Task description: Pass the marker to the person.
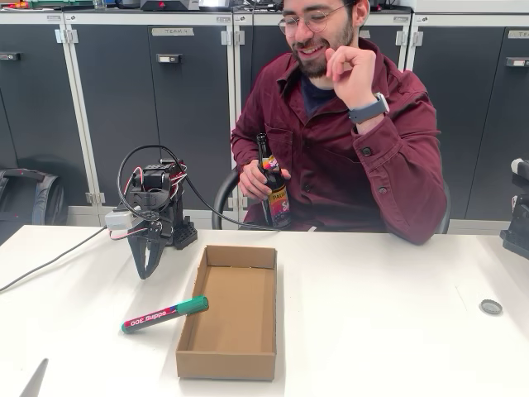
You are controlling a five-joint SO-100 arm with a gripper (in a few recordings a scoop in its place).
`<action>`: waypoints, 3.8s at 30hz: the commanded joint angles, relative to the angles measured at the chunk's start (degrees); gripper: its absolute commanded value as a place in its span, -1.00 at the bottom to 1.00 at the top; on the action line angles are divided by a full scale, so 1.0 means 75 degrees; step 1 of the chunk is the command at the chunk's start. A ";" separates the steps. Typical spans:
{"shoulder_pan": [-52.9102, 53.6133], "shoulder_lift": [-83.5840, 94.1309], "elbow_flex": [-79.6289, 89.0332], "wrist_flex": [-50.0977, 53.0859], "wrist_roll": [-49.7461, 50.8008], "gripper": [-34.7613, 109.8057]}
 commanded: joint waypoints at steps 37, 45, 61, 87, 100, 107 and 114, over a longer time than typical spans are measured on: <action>-0.0141 -0.7512 -0.7430 0.1301 0.6598 -0.52; 0.0434 -0.9727 -0.8238 0.1195 0.7617 -0.40; 0.0293 -1.1531 -1.0746 0.1113 0.8719 -0.21; -0.0105 -1.3371 -1.1953 0.1207 0.8004 -0.22; -0.0715 -1.2738 -1.1742 0.3270 0.7488 -0.21; -0.0281 -1.3207 -1.2516 0.2625 0.7898 -0.21; -0.0891 -1.3266 -1.2422 0.2766 0.7277 -0.18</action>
